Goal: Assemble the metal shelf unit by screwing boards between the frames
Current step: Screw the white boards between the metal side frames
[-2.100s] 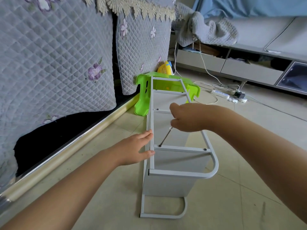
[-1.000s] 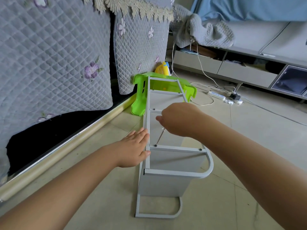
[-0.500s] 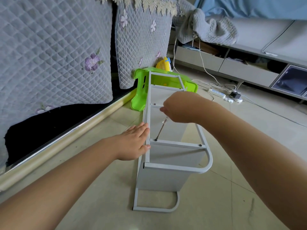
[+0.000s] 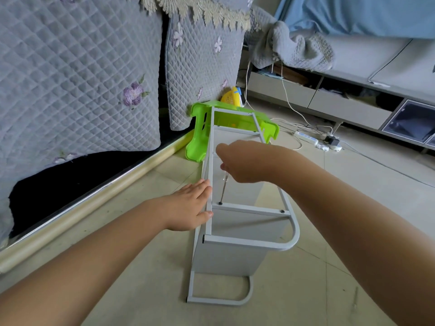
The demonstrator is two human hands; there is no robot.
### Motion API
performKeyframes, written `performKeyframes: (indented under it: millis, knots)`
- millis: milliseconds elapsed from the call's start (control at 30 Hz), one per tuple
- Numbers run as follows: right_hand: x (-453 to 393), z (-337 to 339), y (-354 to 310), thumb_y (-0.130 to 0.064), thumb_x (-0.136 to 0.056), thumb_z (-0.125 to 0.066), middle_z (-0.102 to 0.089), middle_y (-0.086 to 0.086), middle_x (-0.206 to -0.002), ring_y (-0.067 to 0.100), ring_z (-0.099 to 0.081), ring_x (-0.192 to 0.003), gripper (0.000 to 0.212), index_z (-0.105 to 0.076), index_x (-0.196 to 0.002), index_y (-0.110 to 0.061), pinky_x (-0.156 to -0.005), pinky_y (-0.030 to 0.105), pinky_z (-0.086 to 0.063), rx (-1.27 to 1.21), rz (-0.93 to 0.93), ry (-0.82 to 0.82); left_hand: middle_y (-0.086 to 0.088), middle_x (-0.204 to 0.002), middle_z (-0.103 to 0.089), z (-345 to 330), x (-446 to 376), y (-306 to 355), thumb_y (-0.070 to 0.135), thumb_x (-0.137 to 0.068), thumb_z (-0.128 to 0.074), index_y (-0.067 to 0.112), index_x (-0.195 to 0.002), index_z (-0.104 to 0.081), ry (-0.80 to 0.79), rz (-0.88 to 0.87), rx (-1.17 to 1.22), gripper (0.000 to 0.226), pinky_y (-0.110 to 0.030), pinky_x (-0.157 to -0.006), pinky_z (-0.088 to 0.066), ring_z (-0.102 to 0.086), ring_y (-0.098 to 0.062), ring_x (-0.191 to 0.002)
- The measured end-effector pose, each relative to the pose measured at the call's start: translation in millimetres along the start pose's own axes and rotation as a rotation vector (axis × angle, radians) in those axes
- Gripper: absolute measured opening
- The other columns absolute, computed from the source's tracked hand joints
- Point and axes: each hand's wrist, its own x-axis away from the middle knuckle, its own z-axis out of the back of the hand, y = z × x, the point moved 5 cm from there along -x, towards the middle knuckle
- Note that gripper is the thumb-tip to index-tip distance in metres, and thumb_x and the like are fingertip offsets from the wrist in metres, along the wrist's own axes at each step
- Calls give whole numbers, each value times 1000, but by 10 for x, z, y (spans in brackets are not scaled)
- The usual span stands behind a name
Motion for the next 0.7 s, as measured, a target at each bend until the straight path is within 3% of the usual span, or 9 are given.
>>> performKeyframes:
  millis: [100, 267, 367, 500, 633, 700]
  knots:
    - [-27, 10, -32, -30, -101, -29, -56, 13, -115, 28, -52, -108, 37, -53, -114, -3, -75, 30, -35, 89, -27, -17, -6, -153, 26, 2, 14, 9, 38, -101, -18, 6, -145, 17, 2, -4, 0, 65, -23, -112, 12, 24, -12, -140]
    - [6, -26, 14, -23, -101, -29, -55, 7, -117, 28, -53, -106, 30, -54, -114, -12, -73, 31, -33, 179, -140, -36, -6, -152, 26, 11, 25, 4, 38, -101, -19, 6, -145, 16, 0, -2, 29, 65, -24, -112, 11, 24, -12, -140]
    - [94, -36, 56, -20, -100, -30, -49, 9, -101, 27, -42, -85, 21, -41, -113, -8, -71, 29, -32, 39, -94, -143, -5, -153, 25, 13, 15, -5, 39, -101, -20, 6, -146, 16, 8, -4, 38, 66, -24, -113, 11, 23, -11, -140]
    - [92, -44, 196, -14, -98, -36, -45, 6, -87, 23, -40, -81, 9, -40, -104, -9, -59, 27, -33, -26, -75, -158, -2, -152, 27, 2, 34, -6, 40, -101, -23, 8, -145, 17, 11, -10, 90, 68, -21, -110, 11, 24, -9, -139]
    - [25, -74, 271, -27, -100, -32, -38, 2, -70, 21, -39, -82, 33, -51, -90, -2, -72, 29, -34, 93, -91, -111, -1, -152, 29, -9, 54, 8, 40, -100, -23, 9, -145, 18, 12, -15, 129, 68, -20, -109, 11, 24, -7, -139]
    - [15, -83, 257, -29, -101, -27, -34, -1, -65, 23, -41, -81, 38, -56, -97, -5, -73, 32, -37, 140, -129, -71, 0, -151, 29, -15, 60, 7, 40, -100, -23, 9, -145, 18, 7, -14, 131, 68, -20, -110, 11, 24, -8, -139]
